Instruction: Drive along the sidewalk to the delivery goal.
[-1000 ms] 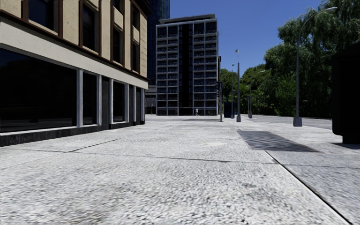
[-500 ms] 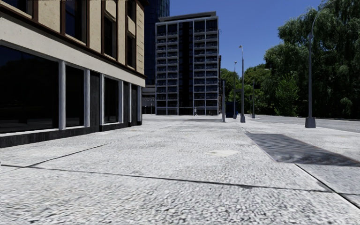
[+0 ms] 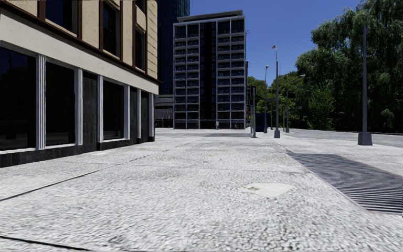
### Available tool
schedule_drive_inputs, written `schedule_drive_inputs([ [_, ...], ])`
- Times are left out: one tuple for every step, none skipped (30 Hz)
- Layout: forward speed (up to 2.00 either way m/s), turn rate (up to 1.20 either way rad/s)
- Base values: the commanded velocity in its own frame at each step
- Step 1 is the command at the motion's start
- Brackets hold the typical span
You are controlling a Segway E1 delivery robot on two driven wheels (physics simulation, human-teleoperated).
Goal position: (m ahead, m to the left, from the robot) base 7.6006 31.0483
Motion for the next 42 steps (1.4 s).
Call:
schedule_drive_inputs([
  [2.0,0.0],
  [2.0,0.0],
  [2.0,0.0],
  [2.0,0.0],
  [2.0,0.0],
  [2.0,0.0],
  [2.0,0.0],
  [2.0,0.0],
  [2.0,0.0],
  [2.0,0.0],
  [2.0,0.0],
  [2.0,0.0],
  [2.0,0.0],
  [2.0,0.0],
  [2.0,0.0],
  [2.0,0.0],
  [2.0,0.0],
  [2.0,0.0],
  [2.0,0.0],
  [2.0,0.0],
  [2.0,0.0],
  [2.0,0.0],
  [2.0,0.0],
  [2.0,0.0],
  [2.0,0.0],
  [2.0,0.0],
  [2.0,0.0],
  [2.0,0.0],
  [2.0,0.0],
  [2.0,0.0],
  [2.0,0.0],
  [2.0,0.0],
  [2.0,0.0],
  [2.0,0.0],
  [2.0,0.0],
  [2.0,0.0],
  [2.0,0.0],
  [2.0,0.0],
  [2.0,0.0],
  [2.0,0.0],
  [2.0,0.0],
  [2.0,0.0],
])
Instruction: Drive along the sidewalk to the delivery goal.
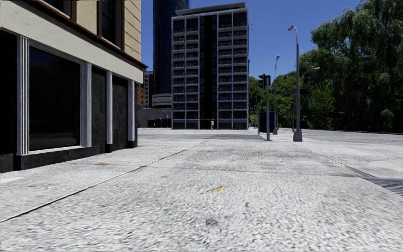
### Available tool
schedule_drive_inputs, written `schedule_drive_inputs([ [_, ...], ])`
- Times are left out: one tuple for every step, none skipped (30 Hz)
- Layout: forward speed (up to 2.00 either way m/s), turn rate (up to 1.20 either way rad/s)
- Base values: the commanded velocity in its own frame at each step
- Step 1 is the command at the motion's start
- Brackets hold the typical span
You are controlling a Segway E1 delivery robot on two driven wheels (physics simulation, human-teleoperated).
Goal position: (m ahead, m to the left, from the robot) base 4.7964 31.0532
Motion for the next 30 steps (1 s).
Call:
schedule_drive_inputs([
  [2.0,0.0],
  [2.0,0.0],
  [2.0,0.0],
  [2.0,0.0],
  [2.0,0.0],
  [2.0,0.0],
  [2.0,0.0],
  [2.0,0.0],
  [2.0,0.0],
  [2.0,0.0],
  [2.0,0.0],
  [2.0,0.0],
  [2.0,0.0],
  [2.0,0.0],
  [2.0,0.0],
  [2.0,0.0],
  [2.0,0.0],
  [2.0,0.0],
  [2.0,0.0],
  [2.0,0.0],
  [2.0,0.0],
  [2.0,0.0],
  [2.0,0.0],
  [2.0,0.0],
  [2.0,0.0],
  [2.0,0.0],
  [2.0,0.0],
  [2.0,0.0],
  [2.0,0.0],
  [2.0,0.0],
])
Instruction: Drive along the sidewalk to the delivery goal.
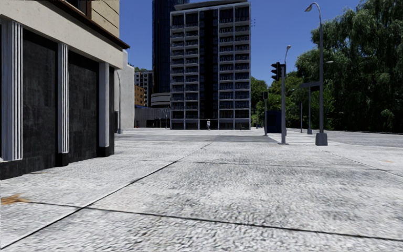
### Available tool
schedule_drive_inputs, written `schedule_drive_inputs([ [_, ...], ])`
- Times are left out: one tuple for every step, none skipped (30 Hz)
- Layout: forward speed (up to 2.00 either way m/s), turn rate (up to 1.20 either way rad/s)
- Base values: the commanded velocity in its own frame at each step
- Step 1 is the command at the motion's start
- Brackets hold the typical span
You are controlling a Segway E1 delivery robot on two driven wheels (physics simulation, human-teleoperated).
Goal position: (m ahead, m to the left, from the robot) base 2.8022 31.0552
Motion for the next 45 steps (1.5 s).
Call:
schedule_drive_inputs([
  [2.0,0.0],
  [2.0,0.0],
  [2.0,0.0],
  [2.0,0.0],
  [2.0,0.0],
  [2.0,0.0],
  [2.0,0.0],
  [2.0,0.0],
  [2.0,0.0],
  [2.0,0.0],
  [2.0,0.0],
  [2.0,0.0],
  [2.0,0.0],
  [2.0,0.0],
  [2.0,0.0],
  [2.0,0.0],
  [2.0,0.0],
  [2.0,0.0],
  [2.0,0.0],
  [2.0,0.0],
  [2.0,0.0],
  [2.0,0.0],
  [2.0,0.0],
  [2.0,0.0],
  [2.0,0.0],
  [2.0,0.0],
  [2.0,0.0],
  [2.0,0.0],
  [2.0,0.0],
  [2.0,0.0],
  [2.0,0.0],
  [2.0,0.0],
  [2.0,0.0],
  [2.0,0.0],
  [2.0,0.0],
  [2.0,0.0],
  [2.0,0.0],
  [2.0,0.0],
  [2.0,0.0],
  [2.0,0.0],
  [2.0,0.14],
  [2.0,0.14],
  [2.0,0.34],
  [2.0,0.52],
  [2.0,0.57],
])
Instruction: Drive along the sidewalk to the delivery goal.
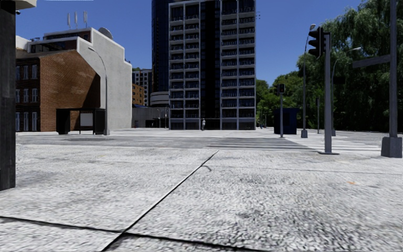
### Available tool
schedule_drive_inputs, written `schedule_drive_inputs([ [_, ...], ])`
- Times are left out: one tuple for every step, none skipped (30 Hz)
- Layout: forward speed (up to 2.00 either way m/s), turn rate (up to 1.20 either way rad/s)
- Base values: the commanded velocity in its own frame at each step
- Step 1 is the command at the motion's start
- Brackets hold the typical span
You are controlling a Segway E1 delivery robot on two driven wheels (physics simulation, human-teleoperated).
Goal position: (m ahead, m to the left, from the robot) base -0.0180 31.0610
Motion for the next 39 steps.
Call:
schedule_drive_inputs([
  [2.0,0.57],
  [2.0,0.58],
  [2.0,0.58],
  [2.0,0.58],
  [2.0,0.58],
  [2.0,0.59],
  [2.0,0.59],
  [2.0,0.59],
  [2.0,0.59],
  [2.0,0.59],
  [2.0,0.59],
  [2.0,0.59],
  [2.0,0.59],
  [2.0,0.59],
  [2.0,0.59],
  [2.0,0.0],
  [2.0,0.0],
  [2.0,0.0],
  [2.0,0.0],
  [2.0,0.0],
  [2.0,0.0],
  [2.0,0.0],
  [2.0,0.07],
  [2.0,0.07],
  [2.0,0.46],
  [2.0,0.51],
  [2.0,0.52],
  [2.0,0.52],
  [2.0,0.52],
  [2.0,0.52],
  [2.0,0.52],
  [2.0,0.52],
  [2.0,0.52],
  [2.0,0.52],
  [2.0,0.52],
  [2.0,0.52],
  [2.0,0.52],
  [2.0,0.52],
  [2.0,0.52],
])
